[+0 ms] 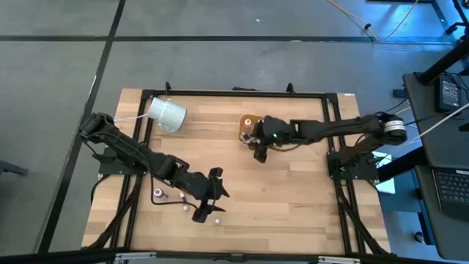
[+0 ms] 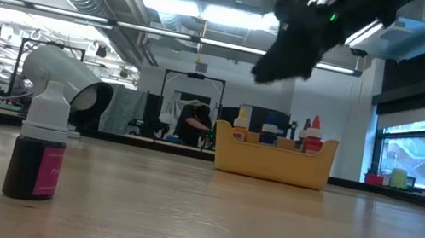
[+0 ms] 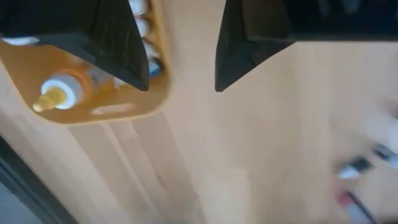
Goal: Pick & Place food coloring
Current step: Put the small pink food coloring bottle into the yellow bin, then put the small blue food coloring bottle into the yellow bin
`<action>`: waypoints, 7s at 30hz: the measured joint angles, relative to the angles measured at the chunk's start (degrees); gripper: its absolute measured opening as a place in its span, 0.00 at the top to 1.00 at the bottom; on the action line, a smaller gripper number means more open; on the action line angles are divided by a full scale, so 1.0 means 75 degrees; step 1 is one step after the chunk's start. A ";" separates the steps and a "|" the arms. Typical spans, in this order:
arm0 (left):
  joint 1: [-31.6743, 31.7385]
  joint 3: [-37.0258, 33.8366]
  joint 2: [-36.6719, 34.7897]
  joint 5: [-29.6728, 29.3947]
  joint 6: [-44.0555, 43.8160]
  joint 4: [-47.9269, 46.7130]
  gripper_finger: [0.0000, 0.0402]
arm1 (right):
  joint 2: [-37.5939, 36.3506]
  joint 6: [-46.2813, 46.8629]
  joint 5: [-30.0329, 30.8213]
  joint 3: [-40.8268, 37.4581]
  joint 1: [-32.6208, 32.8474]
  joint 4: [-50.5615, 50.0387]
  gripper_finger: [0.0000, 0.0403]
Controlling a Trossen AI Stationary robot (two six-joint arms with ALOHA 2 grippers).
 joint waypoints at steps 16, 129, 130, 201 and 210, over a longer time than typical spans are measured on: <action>-0.0521 0.0932 0.2011 0.0525 0.0090 -0.1842 0.43 | -0.0319 0.1568 0.1433 -0.0003 0.1989 -0.0002 0.54; 0.2532 0.2830 0.3357 -0.0429 0.0472 -0.0715 0.81 | -0.3058 0.3177 0.3838 -0.0012 0.3675 -0.4077 0.54; 0.2703 0.2832 0.3357 -0.0509 0.0484 -0.0617 0.81 | -0.3154 0.3193 0.3853 -0.0012 0.3675 -0.4177 0.54; 0.3196 0.2844 0.1555 0.0582 -0.0598 -0.5394 0.76 | -0.3704 0.2714 0.5229 -0.0009 0.3669 -0.4806 0.54; 0.1544 0.2222 0.1506 -0.0294 -0.4229 -0.6407 0.76 | -0.3440 0.2792 0.5238 -0.0009 0.3669 -0.4037 0.54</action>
